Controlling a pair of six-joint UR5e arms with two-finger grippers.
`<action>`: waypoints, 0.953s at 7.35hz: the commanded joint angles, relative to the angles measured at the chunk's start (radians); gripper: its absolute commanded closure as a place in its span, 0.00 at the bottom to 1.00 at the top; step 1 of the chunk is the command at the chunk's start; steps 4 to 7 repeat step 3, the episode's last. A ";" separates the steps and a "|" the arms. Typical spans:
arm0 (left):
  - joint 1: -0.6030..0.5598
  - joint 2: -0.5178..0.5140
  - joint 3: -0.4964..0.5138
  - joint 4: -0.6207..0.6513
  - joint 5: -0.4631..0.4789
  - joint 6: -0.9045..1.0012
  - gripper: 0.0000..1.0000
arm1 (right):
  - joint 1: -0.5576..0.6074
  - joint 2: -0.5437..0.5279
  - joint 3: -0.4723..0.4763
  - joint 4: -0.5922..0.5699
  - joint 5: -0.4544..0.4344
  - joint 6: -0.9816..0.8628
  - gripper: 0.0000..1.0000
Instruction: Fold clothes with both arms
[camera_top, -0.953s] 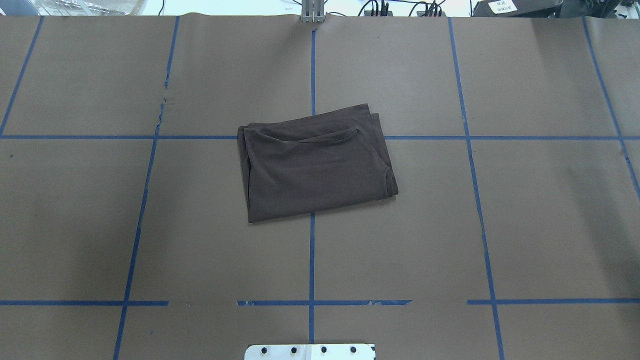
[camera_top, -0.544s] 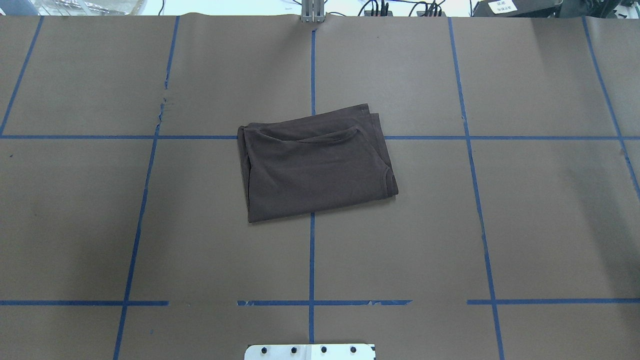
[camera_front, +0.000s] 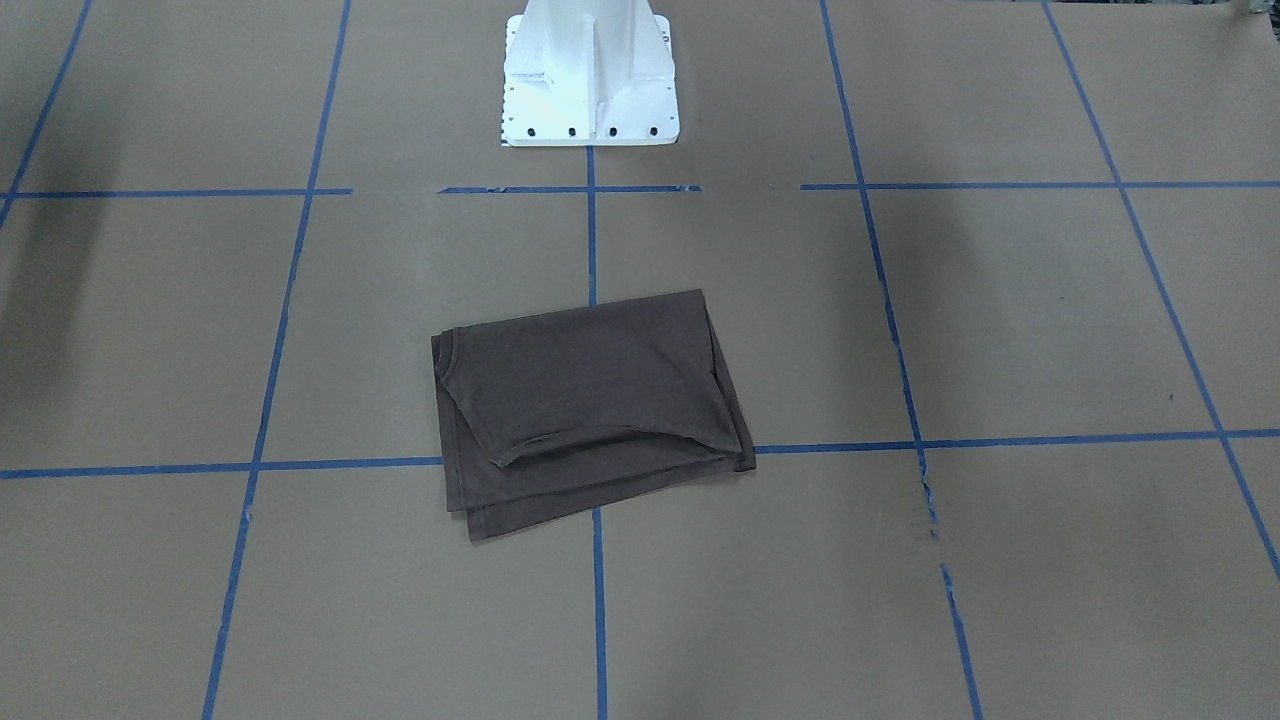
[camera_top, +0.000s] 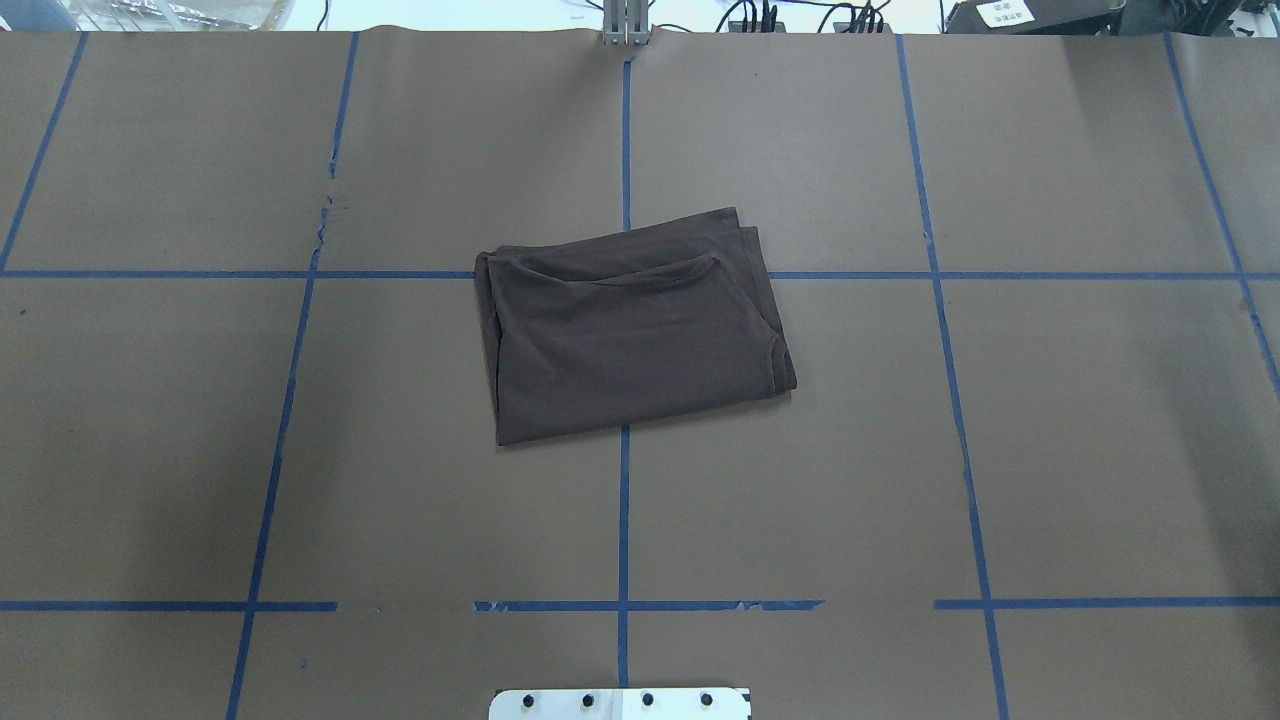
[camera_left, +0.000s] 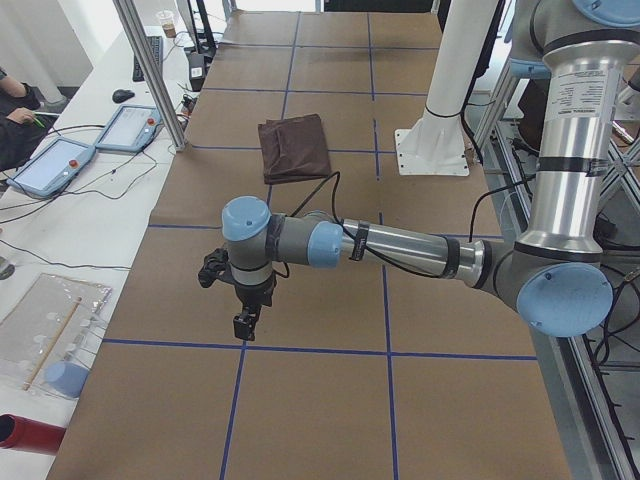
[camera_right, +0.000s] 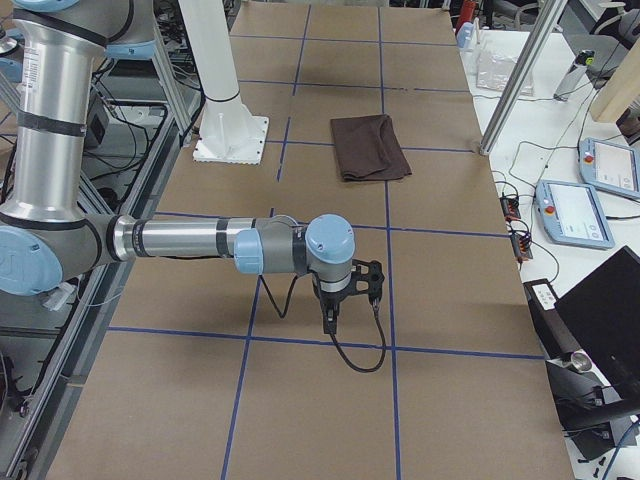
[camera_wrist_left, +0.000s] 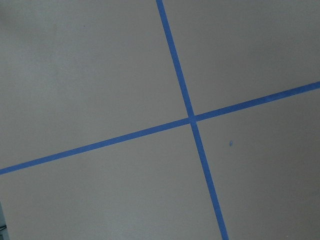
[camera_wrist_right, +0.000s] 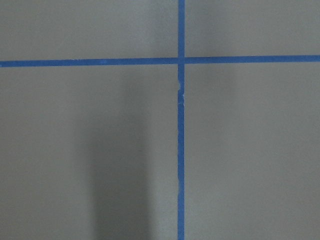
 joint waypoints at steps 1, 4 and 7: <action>0.000 0.020 -0.009 -0.003 -0.004 0.000 0.00 | 0.017 -0.019 -0.003 0.007 -0.029 -0.016 0.00; 0.000 0.020 -0.004 -0.003 -0.007 -0.012 0.00 | 0.017 -0.013 -0.001 0.007 -0.047 -0.015 0.00; 0.000 0.020 -0.004 -0.003 -0.007 -0.012 0.00 | 0.017 -0.013 -0.001 0.007 -0.047 -0.015 0.00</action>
